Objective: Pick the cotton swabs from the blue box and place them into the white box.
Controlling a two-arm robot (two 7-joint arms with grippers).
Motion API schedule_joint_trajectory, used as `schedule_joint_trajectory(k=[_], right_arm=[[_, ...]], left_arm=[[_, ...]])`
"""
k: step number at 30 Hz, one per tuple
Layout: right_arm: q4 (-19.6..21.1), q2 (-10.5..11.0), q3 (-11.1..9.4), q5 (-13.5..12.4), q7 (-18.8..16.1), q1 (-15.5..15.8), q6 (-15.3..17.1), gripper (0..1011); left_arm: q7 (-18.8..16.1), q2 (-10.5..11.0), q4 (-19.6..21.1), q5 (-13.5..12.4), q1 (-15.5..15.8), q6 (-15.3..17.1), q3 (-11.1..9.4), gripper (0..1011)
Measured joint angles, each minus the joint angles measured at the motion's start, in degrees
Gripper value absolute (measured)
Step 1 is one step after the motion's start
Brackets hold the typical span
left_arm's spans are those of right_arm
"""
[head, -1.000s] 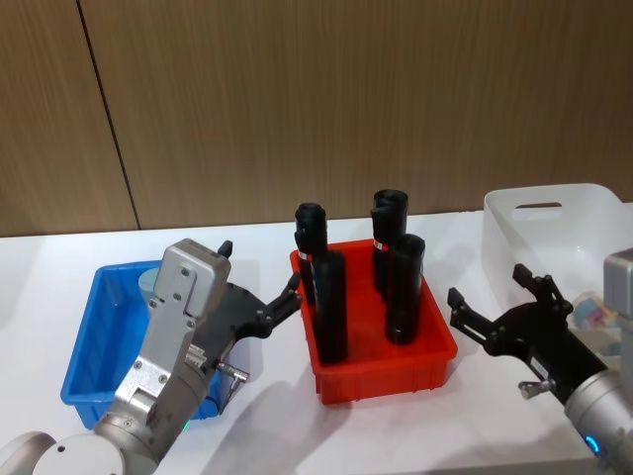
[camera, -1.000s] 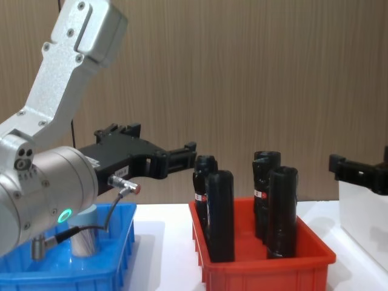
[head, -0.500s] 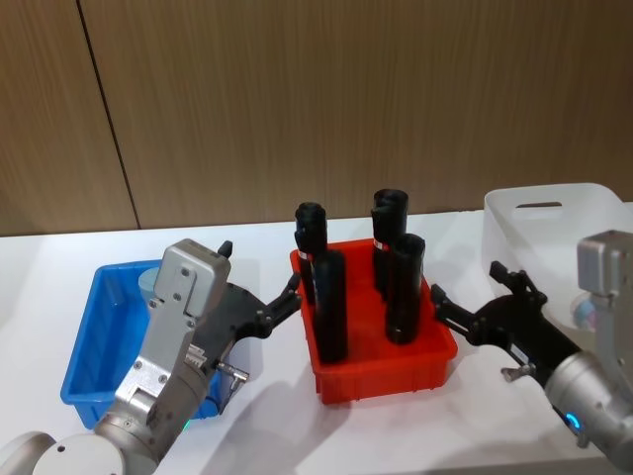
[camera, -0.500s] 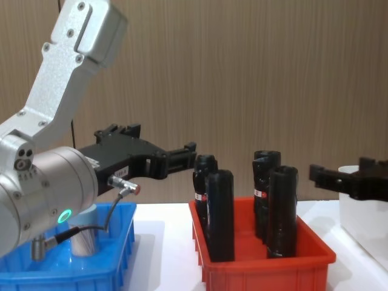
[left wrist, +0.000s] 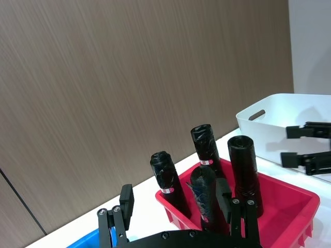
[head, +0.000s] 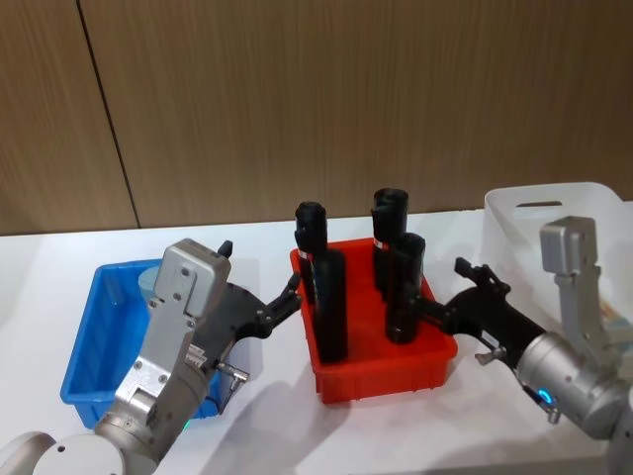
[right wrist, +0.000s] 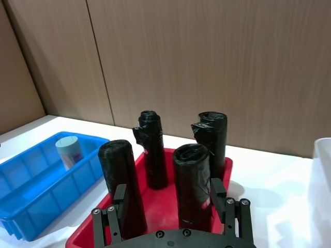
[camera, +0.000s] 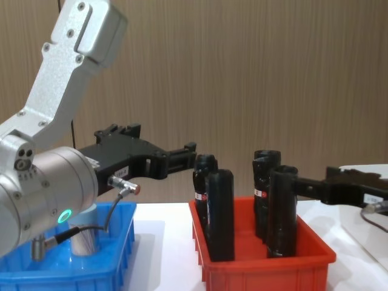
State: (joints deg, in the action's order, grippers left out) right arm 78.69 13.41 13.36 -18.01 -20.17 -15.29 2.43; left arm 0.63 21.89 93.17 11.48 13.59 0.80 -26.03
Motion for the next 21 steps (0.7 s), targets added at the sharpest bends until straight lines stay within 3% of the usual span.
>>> schedule_joint_trajectory(k=[11,21], right_arm=[[-9.14,-1.88,0.20,-0.54,-4.12,-5.42,-2.33,1002],[-13.98,-2.53,-0.14,-1.41,-5.78,-7.98,-4.12,1002]], left_arm=[[0.00,0.00,0.00,0.00,0.00,0.00,0.00,1004],[0.00,0.00,0.00,0.00,0.00,0.00,0.00,1004]])
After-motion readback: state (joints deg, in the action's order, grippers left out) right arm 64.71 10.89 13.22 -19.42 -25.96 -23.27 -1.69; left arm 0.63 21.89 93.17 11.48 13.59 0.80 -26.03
